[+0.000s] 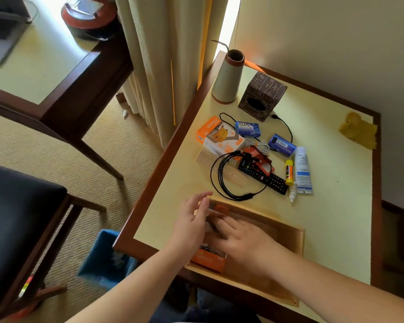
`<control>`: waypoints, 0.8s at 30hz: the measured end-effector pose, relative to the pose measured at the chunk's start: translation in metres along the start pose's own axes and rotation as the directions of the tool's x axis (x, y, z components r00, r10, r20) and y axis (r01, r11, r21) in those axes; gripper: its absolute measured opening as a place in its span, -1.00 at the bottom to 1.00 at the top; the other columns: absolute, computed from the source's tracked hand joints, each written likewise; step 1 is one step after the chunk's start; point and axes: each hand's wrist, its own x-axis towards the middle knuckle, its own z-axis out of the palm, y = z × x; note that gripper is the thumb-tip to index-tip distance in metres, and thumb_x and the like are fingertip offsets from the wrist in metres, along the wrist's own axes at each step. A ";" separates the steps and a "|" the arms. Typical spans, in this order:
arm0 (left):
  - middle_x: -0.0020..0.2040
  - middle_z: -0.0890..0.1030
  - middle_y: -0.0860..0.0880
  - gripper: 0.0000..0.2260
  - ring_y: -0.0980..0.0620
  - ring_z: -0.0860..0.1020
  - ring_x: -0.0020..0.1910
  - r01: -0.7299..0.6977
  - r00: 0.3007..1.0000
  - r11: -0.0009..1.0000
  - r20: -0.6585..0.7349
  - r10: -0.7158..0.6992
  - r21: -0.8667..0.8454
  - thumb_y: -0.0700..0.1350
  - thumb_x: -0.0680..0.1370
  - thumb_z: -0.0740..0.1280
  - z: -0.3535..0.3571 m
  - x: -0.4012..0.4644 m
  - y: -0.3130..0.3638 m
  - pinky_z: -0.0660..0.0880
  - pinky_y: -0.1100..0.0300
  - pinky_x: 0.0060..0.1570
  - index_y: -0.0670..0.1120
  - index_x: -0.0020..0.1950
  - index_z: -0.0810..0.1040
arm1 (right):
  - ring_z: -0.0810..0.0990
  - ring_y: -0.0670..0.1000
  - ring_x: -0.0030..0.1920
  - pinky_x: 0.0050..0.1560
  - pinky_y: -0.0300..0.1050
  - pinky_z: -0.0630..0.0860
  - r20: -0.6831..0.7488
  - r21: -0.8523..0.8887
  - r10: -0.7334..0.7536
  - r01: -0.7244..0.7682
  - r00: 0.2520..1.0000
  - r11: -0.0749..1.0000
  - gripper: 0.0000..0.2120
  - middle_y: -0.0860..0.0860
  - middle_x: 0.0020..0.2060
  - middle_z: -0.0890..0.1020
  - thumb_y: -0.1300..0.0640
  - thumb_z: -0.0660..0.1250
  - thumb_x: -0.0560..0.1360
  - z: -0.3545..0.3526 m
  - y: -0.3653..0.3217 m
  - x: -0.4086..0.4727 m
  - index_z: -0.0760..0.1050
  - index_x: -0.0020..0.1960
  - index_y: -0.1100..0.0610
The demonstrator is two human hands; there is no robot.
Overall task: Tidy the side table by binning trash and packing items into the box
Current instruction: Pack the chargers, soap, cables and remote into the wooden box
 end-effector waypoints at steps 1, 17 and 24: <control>0.22 0.60 -0.01 -0.71 0.03 0.61 0.23 -0.009 1.000 1.000 -0.011 0.010 0.017 0.33 0.64 0.17 0.000 -0.001 0.001 0.58 -0.13 0.24 0.37 0.29 0.55 | 0.35 0.18 0.48 0.31 0.10 0.52 0.007 -0.015 -0.031 0.031 0.999 0.999 -0.53 0.13 0.48 0.36 0.12 0.41 0.53 -0.007 -0.001 -0.001 0.41 0.41 -0.05; 0.19 0.49 0.24 -0.78 0.18 0.60 0.19 0.016 0.999 0.995 -0.048 -0.012 0.099 0.25 0.68 0.12 -0.001 -0.008 0.009 0.66 0.11 0.11 0.45 0.25 0.50 | 0.41 0.21 0.39 0.32 0.19 0.48 0.038 0.255 0.693 -0.678 0.720 0.690 -0.12 0.15 0.38 0.42 -0.27 0.50 0.37 -0.116 0.146 0.156 0.26 0.50 0.12; 0.19 0.50 0.21 -0.79 0.15 0.61 0.20 0.023 0.999 0.998 -0.046 -0.020 0.062 0.23 0.69 0.15 -0.001 -0.010 0.012 0.67 0.11 0.10 0.42 0.25 0.52 | 0.47 0.18 0.31 0.22 0.15 0.54 -0.049 0.298 0.733 -0.690 0.679 0.659 -0.24 0.10 0.29 0.46 -0.19 0.56 0.31 -0.105 0.155 0.174 0.37 0.39 0.06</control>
